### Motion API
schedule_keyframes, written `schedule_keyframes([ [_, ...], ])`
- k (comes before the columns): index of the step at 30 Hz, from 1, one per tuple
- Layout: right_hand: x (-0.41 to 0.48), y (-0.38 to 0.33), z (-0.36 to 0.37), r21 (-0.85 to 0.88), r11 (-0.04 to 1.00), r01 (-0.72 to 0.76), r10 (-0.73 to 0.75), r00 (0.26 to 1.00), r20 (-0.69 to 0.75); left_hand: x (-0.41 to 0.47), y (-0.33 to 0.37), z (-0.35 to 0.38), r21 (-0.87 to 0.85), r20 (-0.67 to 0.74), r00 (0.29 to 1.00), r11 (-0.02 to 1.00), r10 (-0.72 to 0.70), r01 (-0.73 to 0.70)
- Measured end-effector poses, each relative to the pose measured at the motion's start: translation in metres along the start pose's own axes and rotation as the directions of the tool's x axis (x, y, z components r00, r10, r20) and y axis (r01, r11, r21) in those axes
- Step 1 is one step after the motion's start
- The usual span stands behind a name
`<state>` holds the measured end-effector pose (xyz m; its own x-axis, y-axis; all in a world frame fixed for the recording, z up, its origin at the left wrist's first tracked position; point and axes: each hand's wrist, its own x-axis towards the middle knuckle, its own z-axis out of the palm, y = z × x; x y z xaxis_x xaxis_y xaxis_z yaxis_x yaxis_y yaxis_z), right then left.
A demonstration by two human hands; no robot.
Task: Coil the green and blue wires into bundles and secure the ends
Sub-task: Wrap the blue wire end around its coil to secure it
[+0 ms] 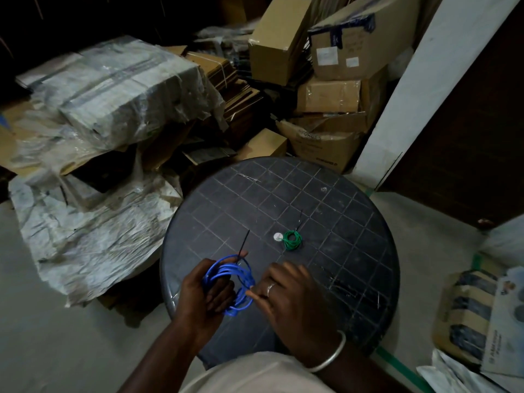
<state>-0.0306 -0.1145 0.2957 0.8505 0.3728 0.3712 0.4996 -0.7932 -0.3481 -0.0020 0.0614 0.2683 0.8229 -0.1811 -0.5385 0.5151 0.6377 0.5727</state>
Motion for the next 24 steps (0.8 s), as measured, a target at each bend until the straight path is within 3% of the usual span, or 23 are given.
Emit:
schedule_keyframes([
  [10, -0.002, 0.001, -0.002, 0.077, 0.995, -0.066, 0.071, 0.995, -0.063, -0.008, 0.007, 0.005, 0.156, -0.023, 1.0, 0.988, -0.016, 0.02],
  [15, -0.004, -0.001, -0.006, 0.179, 0.977, -0.115, 0.13, 0.989, -0.076, -0.01, 0.005, 0.002, 0.058, 0.094, 0.995, 0.998, -0.022, 0.017],
  [20, -0.005, -0.003, -0.01, 0.418, 0.887, -0.195, 0.206, 0.978, 0.018, -0.008, 0.001, 0.001, -0.076, -0.062, 0.996, 0.995, 0.063, -0.067],
  [24, -0.013, -0.008, -0.013, 0.532, 0.802, -0.271, 0.253, 0.962, 0.108, -0.01, 0.004, -0.002, -0.131, -0.055, 0.993, 0.985, 0.105, -0.111],
])
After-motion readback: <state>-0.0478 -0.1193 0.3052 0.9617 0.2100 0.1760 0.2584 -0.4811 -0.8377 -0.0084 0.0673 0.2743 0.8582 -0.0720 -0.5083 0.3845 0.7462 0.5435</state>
